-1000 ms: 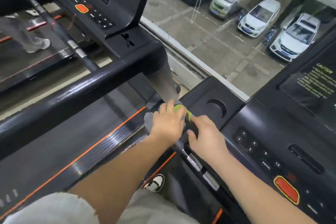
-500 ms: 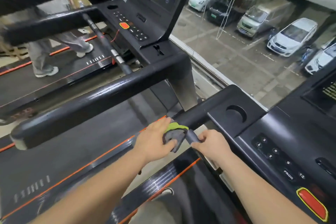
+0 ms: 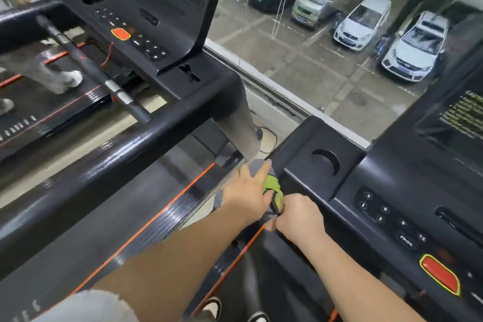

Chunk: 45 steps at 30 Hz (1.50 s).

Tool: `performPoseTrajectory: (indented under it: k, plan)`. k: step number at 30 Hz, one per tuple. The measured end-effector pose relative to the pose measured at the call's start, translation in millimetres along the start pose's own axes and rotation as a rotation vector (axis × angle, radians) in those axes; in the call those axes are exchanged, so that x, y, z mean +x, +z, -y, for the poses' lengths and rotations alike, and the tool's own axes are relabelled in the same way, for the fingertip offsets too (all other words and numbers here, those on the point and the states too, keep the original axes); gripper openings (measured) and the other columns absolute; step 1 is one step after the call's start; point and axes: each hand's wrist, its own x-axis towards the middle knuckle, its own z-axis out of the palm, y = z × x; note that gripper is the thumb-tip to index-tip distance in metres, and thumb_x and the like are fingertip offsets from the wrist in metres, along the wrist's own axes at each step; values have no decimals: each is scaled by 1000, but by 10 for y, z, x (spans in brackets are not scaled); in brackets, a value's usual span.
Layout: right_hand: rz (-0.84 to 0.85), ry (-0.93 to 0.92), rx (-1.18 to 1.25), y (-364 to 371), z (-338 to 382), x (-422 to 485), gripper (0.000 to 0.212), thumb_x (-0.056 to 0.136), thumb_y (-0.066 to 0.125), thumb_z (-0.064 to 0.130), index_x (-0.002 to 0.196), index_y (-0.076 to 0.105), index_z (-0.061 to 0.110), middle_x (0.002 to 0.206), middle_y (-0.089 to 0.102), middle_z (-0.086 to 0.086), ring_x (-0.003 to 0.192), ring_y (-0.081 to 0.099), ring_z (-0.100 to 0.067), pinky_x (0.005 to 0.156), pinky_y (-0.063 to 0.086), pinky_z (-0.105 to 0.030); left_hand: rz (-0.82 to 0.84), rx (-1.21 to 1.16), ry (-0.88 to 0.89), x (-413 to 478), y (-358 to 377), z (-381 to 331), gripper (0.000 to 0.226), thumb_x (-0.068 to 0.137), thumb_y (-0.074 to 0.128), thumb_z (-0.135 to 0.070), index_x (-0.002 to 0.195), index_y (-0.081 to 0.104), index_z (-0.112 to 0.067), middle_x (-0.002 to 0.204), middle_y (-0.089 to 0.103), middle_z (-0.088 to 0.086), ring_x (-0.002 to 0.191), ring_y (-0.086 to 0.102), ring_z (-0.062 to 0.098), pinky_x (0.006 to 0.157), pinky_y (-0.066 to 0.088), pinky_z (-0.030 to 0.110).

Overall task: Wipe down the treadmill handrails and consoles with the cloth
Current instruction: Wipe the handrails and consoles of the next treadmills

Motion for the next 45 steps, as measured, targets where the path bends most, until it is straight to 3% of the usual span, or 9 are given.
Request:
performPoseTrajectory:
  k: [6,12,16,21,25,29,34,40,45]
  plan:
    - [-70,69,89,102,-6,-76,40,60,83,49,73,63,17,72,65,4,73,62,-22,60,51,-30,12,-31,-36,-109,-32,59,89,97,51,-56,162,-2,-26,157,30,6,132,47,30,93,46,41]
    - [-114,32,130,171,-98,-38,18,78,70,36,79,67,18,77,67,5,75,61,-23,65,52,-29,-87,-15,37,-620,121,508,85,90,55,-52,157,11,-26,132,46,7,110,55,30,78,56,42]
    - [-107,-28,63,195,-92,-69,28,75,72,50,76,60,24,79,63,8,75,58,-18,62,43,-27,-46,37,-63,-181,69,137,82,91,54,-54,155,10,-28,131,44,11,115,53,34,84,53,46]
    - [-90,-84,78,134,-131,-22,35,74,76,48,67,51,24,75,57,9,71,53,-15,50,31,-22,-33,-140,-120,164,-18,-59,63,95,48,-58,148,25,-32,128,51,12,111,59,38,87,53,51]
    - [-84,-129,95,152,-188,-12,36,79,70,42,64,43,21,71,56,6,69,52,-17,51,33,-25,-128,120,-65,-477,111,136,72,99,45,-57,159,14,-32,147,40,7,116,55,32,85,51,45]
    - [-49,-190,97,128,-228,38,32,79,73,44,73,55,19,70,57,6,70,58,-17,54,36,-28,-282,246,-30,-1061,265,485,81,79,68,-50,150,37,-25,131,59,10,90,67,32,66,57,40]
    - [-43,-232,98,122,-214,106,37,82,74,47,70,50,21,71,58,7,76,64,-19,69,55,-34,-107,10,-226,-456,68,171,67,99,38,-61,157,15,-38,144,44,7,119,53,33,90,51,47]
    - [-44,-206,57,103,-231,84,41,79,74,50,65,49,21,64,51,8,59,48,-8,50,34,-26,-40,-153,-240,459,-5,-312,73,91,44,-72,153,23,-41,141,49,7,122,56,37,94,50,50]
    - [-49,-231,26,120,-272,61,31,85,71,48,72,60,22,66,53,10,58,46,-1,47,26,-15,-130,-47,-105,-178,112,11,74,92,50,-66,154,17,-43,145,45,0,120,55,30,88,54,48]
